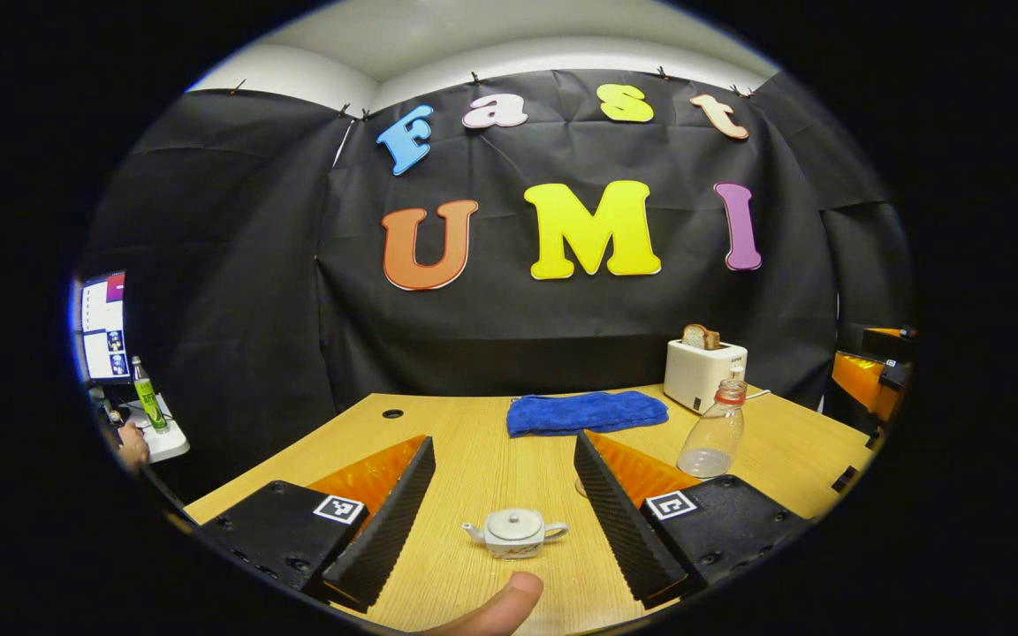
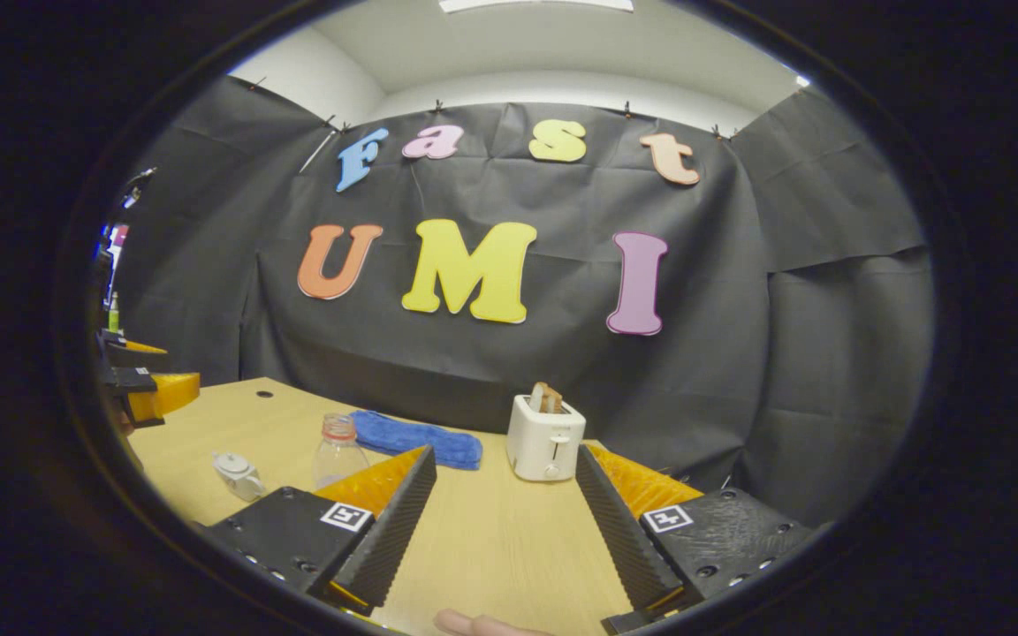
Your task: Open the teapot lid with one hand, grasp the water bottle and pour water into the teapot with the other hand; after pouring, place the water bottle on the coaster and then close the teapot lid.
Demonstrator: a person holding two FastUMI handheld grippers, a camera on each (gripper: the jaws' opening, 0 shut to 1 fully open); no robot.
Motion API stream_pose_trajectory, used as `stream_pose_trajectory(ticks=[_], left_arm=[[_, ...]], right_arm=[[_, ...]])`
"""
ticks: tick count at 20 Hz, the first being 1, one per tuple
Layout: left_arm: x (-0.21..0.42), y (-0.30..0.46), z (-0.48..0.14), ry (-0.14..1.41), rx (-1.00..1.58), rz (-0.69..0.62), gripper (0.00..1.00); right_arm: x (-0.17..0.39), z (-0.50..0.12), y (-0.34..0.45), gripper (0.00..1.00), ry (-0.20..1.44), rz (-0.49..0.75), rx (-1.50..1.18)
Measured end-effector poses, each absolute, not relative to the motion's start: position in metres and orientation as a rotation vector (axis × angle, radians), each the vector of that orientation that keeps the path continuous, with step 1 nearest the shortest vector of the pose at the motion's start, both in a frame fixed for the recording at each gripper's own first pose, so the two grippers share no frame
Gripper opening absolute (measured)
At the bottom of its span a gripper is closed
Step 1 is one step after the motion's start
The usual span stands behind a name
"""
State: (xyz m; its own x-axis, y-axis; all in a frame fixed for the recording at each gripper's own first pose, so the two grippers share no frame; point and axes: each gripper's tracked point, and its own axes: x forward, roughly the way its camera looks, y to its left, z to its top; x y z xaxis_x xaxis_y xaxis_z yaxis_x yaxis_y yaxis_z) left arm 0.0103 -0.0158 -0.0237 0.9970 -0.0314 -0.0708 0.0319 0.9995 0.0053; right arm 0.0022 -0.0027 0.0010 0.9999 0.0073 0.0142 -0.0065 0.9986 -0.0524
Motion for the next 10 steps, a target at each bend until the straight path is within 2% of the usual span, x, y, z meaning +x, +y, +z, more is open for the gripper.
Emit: stream_pose_trajectory(ticks=[5, 10], left_arm=[[0.028, -0.026, -0.037, 0.060, -0.022, -0.101, 0.99], [0.053, -0.027, -0.080, 0.077, -0.010, -0.102, 1.00]], right_arm=[[0.005, -0.004, -0.001, 0.96, -0.002, 0.004, -0.062], [0.006, -0.006, 0.000, 0.95, 0.002, 0.000, -0.080]])
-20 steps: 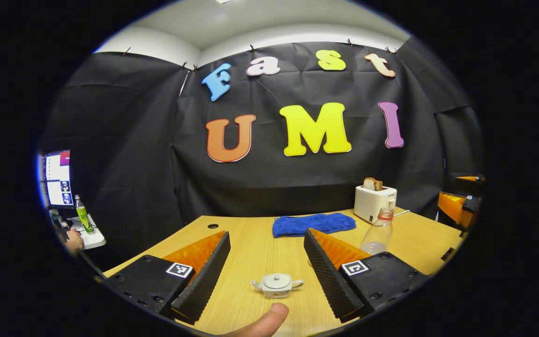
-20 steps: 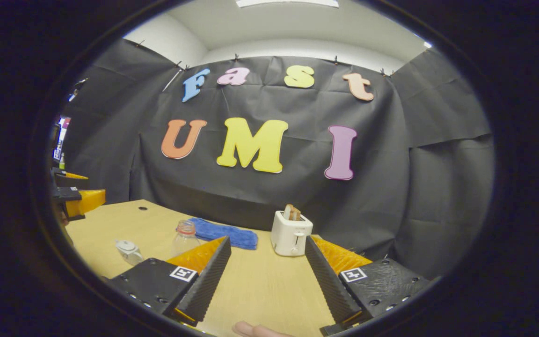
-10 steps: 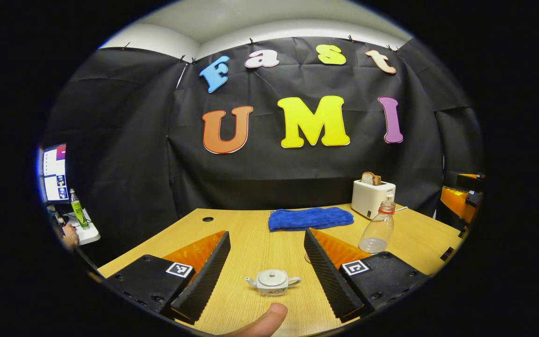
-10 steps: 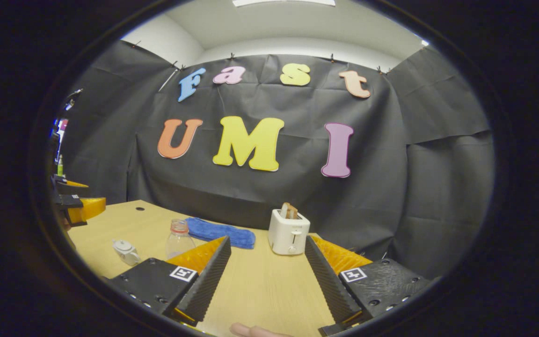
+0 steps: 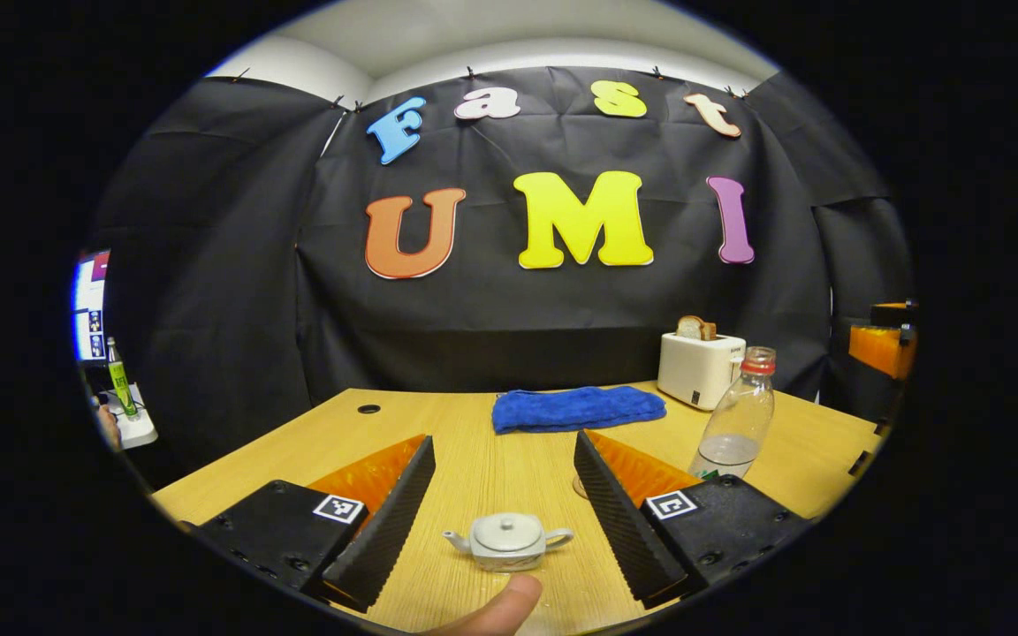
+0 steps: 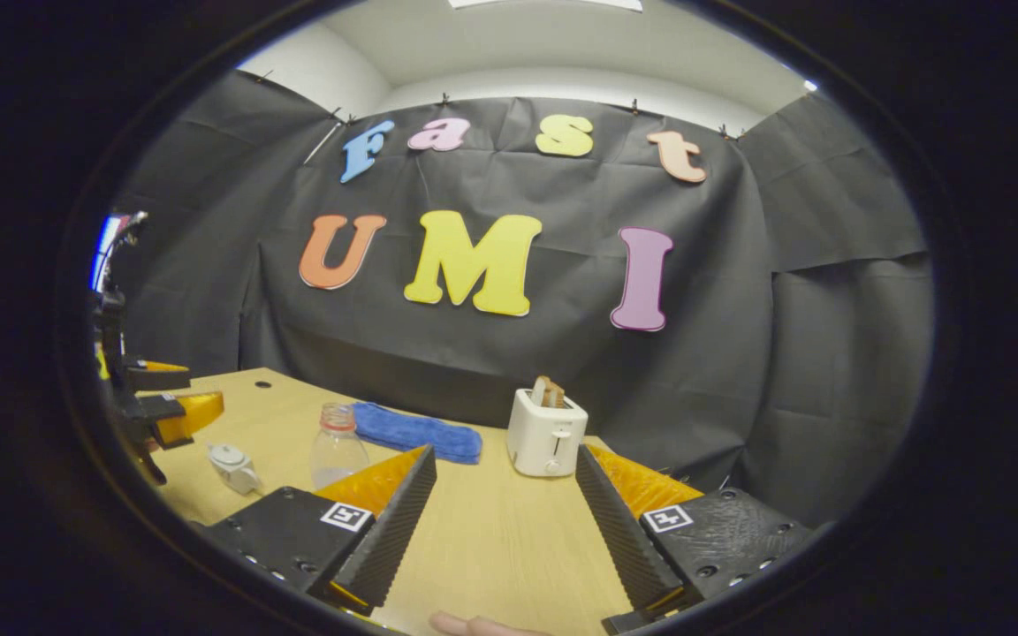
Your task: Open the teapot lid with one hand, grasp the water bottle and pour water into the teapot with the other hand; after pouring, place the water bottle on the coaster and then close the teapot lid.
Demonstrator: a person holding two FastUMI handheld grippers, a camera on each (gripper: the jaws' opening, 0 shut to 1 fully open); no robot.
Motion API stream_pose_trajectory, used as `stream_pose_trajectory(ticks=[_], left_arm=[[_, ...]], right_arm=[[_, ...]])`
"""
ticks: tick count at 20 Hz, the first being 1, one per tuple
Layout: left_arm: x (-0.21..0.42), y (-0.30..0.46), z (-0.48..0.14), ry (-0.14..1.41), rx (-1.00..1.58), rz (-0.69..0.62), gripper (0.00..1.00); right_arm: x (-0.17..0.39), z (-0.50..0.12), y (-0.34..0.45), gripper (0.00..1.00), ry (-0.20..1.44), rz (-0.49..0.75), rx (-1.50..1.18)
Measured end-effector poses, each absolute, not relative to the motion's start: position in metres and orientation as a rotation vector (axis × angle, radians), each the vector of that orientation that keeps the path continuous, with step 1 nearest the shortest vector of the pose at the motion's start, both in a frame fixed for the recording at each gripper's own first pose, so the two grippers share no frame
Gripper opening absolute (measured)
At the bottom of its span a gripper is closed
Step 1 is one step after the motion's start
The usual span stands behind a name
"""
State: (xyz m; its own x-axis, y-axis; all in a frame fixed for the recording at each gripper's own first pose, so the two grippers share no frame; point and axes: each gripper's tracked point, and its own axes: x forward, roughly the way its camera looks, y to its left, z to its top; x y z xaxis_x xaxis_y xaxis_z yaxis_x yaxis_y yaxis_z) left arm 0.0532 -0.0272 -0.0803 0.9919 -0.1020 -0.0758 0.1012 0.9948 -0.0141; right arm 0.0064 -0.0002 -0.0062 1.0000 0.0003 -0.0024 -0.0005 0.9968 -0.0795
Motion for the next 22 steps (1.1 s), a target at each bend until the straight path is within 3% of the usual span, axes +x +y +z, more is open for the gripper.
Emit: stream_pose_trajectory(ticks=[7, 10, 15, 22], left_arm=[[0.065, -0.029, -0.130, 0.173, -0.037, -0.078, 0.99], [0.070, -0.027, -0.135, 0.173, -0.048, -0.074, 0.94], [0.076, -0.033, -0.147, 0.206, -0.052, -0.106, 0.61], [0.080, -0.027, -0.155, 0.220, 0.003, -0.088, 0.37]], right_arm=[[0.010, -0.011, -0.003, 0.98, 0.017, -0.008, -0.074], [0.012, -0.012, -0.002, 0.95, 0.023, -0.010, -0.075], [0.013, -0.016, 0.001, 0.95, 0.032, -0.001, -0.076], [0.013, -0.016, 0.009, 0.97, 0.033, 0.017, -0.080]])
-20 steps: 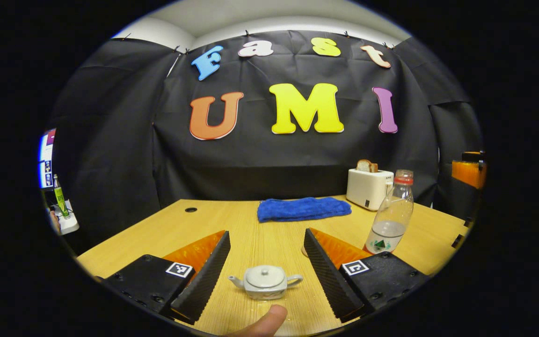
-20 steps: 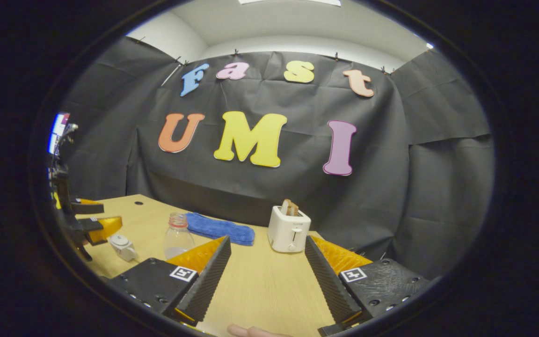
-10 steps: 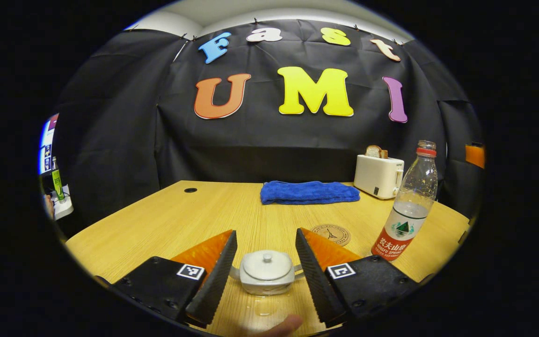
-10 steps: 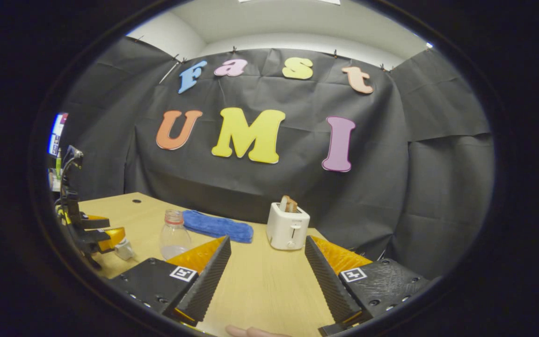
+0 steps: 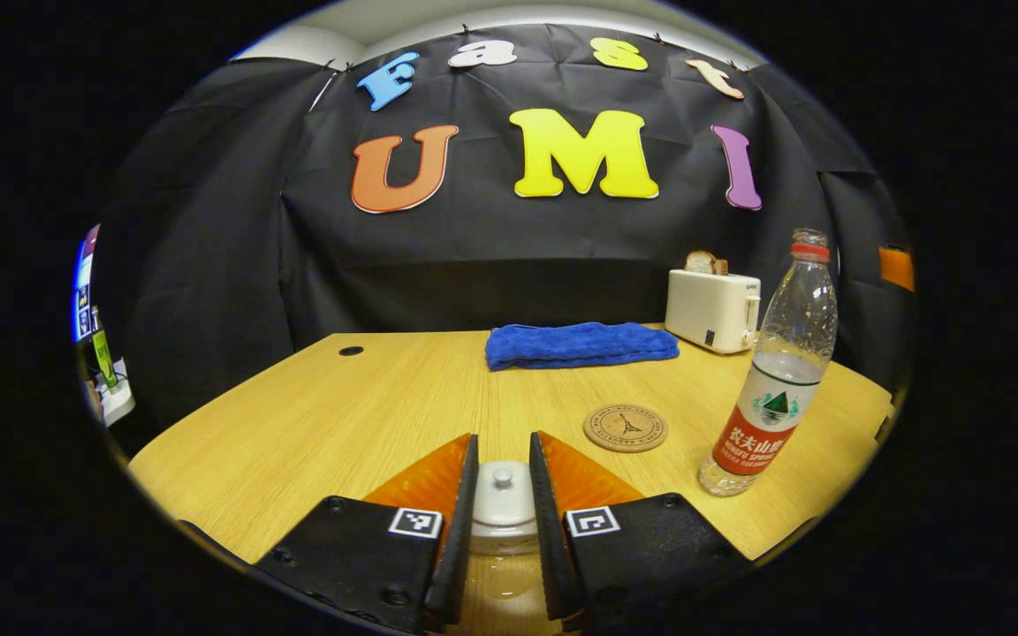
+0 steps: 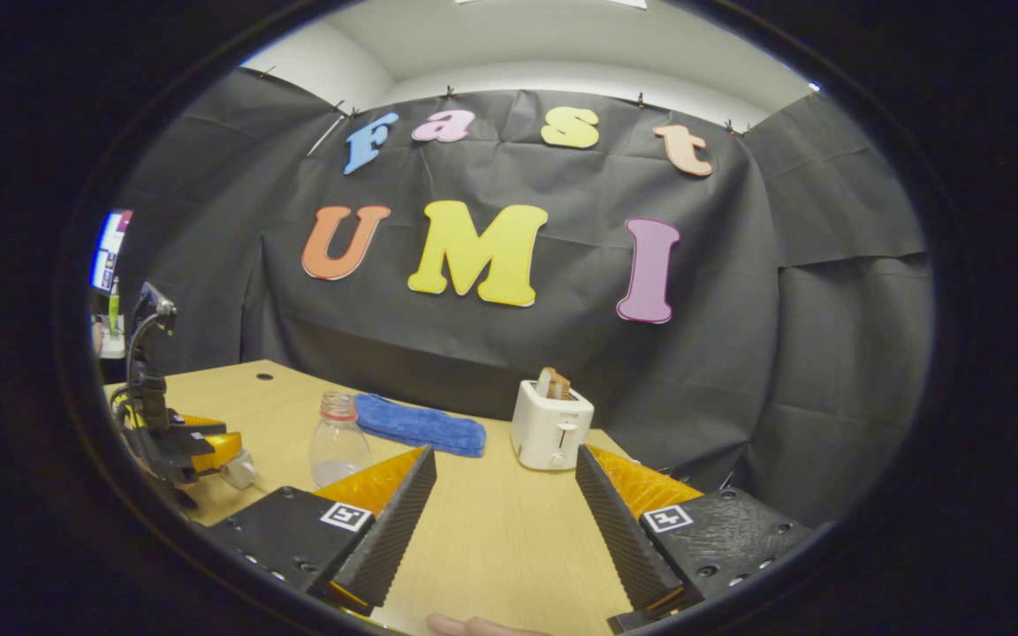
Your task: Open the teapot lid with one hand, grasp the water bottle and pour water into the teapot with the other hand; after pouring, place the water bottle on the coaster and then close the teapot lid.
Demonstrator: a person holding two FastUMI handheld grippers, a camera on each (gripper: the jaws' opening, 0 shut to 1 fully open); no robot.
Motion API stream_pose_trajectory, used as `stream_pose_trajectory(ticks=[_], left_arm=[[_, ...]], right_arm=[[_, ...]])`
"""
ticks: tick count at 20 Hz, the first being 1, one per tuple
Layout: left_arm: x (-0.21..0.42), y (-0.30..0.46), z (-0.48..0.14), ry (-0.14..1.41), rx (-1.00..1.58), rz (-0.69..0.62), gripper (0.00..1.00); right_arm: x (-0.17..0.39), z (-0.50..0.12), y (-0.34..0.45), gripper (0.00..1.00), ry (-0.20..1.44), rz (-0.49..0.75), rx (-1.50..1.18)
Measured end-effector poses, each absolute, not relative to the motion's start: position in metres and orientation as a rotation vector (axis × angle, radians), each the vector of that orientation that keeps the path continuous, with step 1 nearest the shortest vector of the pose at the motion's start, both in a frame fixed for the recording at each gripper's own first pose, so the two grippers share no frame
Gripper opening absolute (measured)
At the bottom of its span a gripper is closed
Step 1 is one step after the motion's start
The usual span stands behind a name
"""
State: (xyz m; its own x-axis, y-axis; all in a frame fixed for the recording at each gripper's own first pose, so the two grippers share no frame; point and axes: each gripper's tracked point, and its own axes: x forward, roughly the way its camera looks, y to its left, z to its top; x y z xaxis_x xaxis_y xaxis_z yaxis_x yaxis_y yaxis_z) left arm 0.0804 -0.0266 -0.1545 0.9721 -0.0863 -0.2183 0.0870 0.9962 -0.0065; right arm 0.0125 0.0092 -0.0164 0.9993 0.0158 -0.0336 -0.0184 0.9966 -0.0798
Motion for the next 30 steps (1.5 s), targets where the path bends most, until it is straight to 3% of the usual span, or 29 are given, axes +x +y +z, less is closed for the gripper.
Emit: stream_pose_trajectory(ticks=[1, 6, 7, 9, 16, 22, 30], left_arm=[[0.080, -0.027, -0.154, 0.219, 0.000, -0.083, 0.31], [0.080, -0.029, -0.152, 0.220, 0.008, -0.090, 0.19], [0.080, -0.027, -0.151, 0.224, 0.004, -0.088, 0.11], [0.080, -0.027, -0.151, 0.241, -0.013, -0.084, 0.05], [0.068, -0.013, -0.108, 0.182, -0.039, -0.068, 0.03], [0.054, 0.005, -0.097, 0.219, -0.098, -0.064, 0.03], [0.039, 0.004, -0.079, 0.220, -0.114, -0.145, 0.03]], right_arm=[[0.012, -0.016, 0.011, 0.95, 0.031, 0.024, -0.078], [0.017, -0.026, 0.024, 0.95, 0.055, 0.056, -0.076], [0.019, -0.030, 0.029, 0.95, 0.066, 0.068, -0.071], [0.019, -0.039, 0.042, 0.95, 0.092, 0.111, -0.057], [0.009, -0.038, 0.087, 0.96, 0.071, 0.195, -0.049], [0.010, -0.066, 0.132, 0.95, 0.114, 0.259, 0.042], [0.054, -0.103, 0.151, 0.95, 0.144, 0.229, 0.057]])
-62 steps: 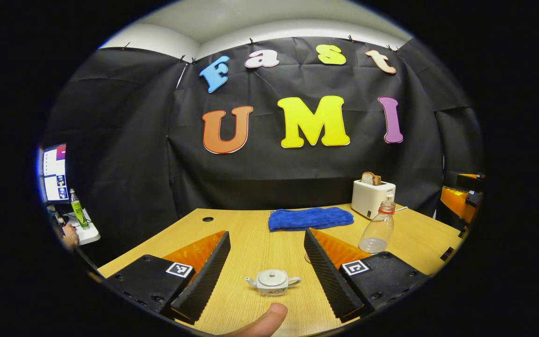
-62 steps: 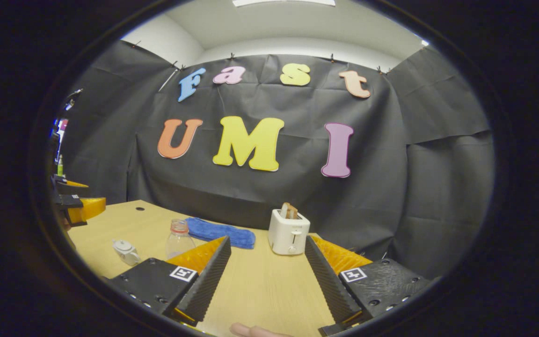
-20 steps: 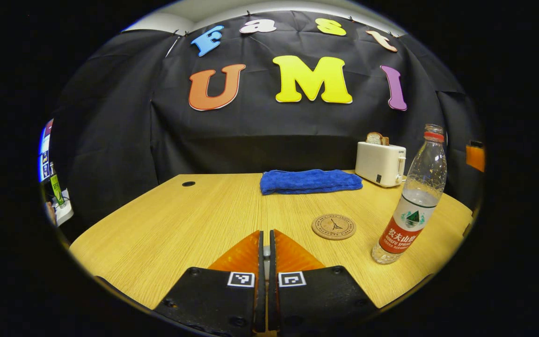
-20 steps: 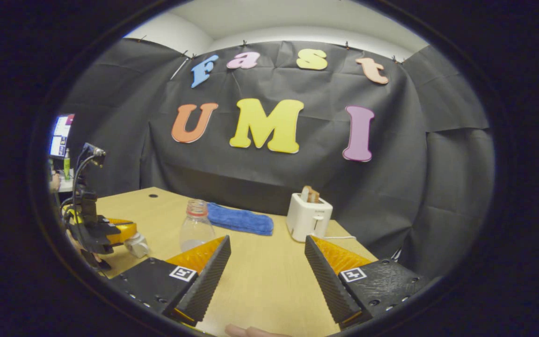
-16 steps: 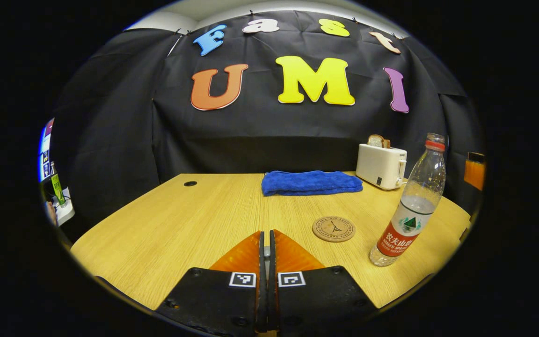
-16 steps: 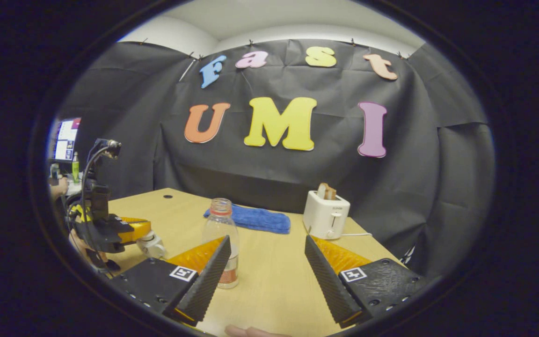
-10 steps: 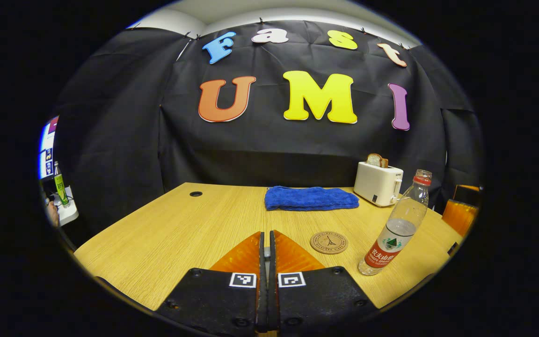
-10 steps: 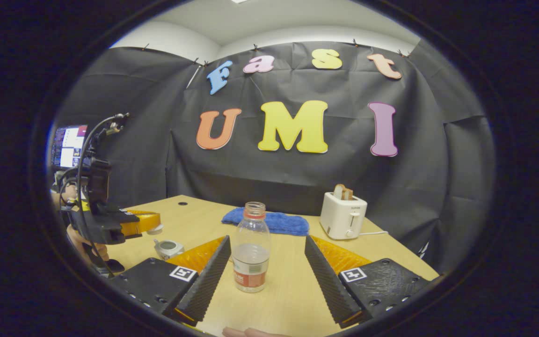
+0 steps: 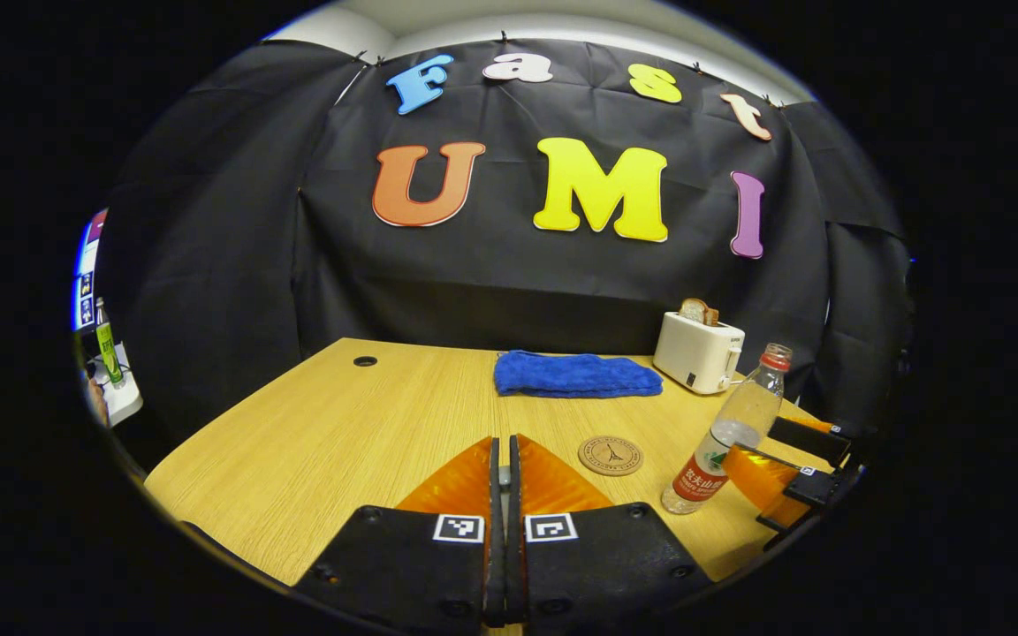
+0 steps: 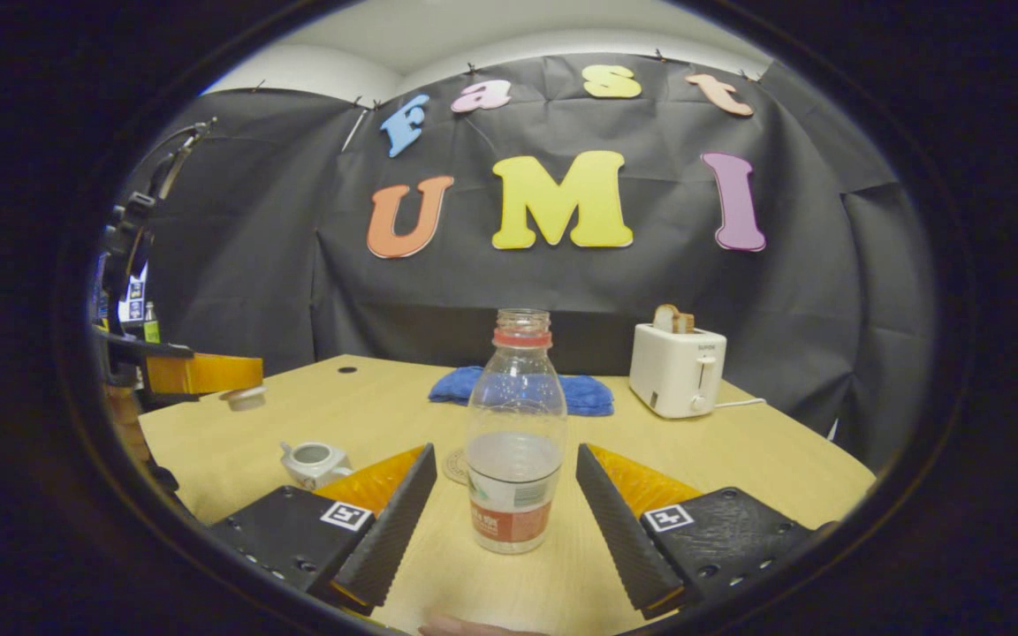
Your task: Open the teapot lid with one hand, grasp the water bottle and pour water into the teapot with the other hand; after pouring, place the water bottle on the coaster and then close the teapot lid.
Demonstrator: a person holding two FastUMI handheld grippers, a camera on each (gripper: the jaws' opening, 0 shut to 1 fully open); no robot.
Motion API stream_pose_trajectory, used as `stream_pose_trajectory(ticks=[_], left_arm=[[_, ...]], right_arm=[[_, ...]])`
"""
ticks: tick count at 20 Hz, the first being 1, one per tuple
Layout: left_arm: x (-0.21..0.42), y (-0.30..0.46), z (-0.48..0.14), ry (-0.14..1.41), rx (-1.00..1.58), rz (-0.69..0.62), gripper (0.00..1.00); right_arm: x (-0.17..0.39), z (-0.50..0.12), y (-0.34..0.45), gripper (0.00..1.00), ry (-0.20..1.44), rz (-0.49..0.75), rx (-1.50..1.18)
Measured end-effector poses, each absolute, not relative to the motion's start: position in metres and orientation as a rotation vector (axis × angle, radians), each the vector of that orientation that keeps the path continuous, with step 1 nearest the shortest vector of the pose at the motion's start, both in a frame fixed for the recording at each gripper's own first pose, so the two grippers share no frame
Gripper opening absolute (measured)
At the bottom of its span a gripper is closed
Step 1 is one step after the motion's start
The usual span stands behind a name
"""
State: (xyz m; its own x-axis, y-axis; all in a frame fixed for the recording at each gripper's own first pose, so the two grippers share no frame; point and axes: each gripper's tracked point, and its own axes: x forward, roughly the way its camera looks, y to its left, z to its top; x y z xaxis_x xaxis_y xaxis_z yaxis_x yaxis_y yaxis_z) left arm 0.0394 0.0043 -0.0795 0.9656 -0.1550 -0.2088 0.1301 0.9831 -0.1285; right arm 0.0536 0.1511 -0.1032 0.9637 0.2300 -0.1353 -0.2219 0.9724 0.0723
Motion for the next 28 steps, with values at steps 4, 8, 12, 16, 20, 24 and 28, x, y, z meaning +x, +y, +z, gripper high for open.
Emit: stream_pose_trajectory(ticks=[4, 8, 12, 16, 20, 24, 28], left_arm=[[0.034, 0.001, -0.069, 0.211, -0.087, -0.173, 0.03], [0.032, 0.006, -0.060, 0.193, -0.078, -0.174, 0.03], [0.031, 0.004, -0.056, 0.191, -0.075, -0.185, 0.03], [0.029, 0.019, -0.049, 0.179, -0.037, -0.171, 0.03], [0.025, 0.035, -0.041, 0.167, -0.046, -0.181, 0.03], [0.022, 0.057, -0.038, 0.150, -0.020, -0.180, 0.03], [0.021, 0.071, -0.033, 0.132, -0.028, -0.171, 0.03]], right_arm=[[0.070, -0.110, 0.161, 0.95, 0.153, 0.226, 0.050], [0.081, -0.109, 0.161, 0.96, 0.125, 0.187, 0.017], [0.088, -0.110, 0.159, 0.84, 0.131, 0.150, -0.018], [0.084, -0.106, 0.164, 0.76, 0.147, 0.145, -0.071], [0.077, -0.098, 0.172, 0.76, 0.175, 0.140, -0.176], [0.071, -0.084, 0.182, 0.76, 0.178, 0.152, -0.375], [0.066, -0.076, 0.192, 0.76, 0.151, 0.160, -0.614]])
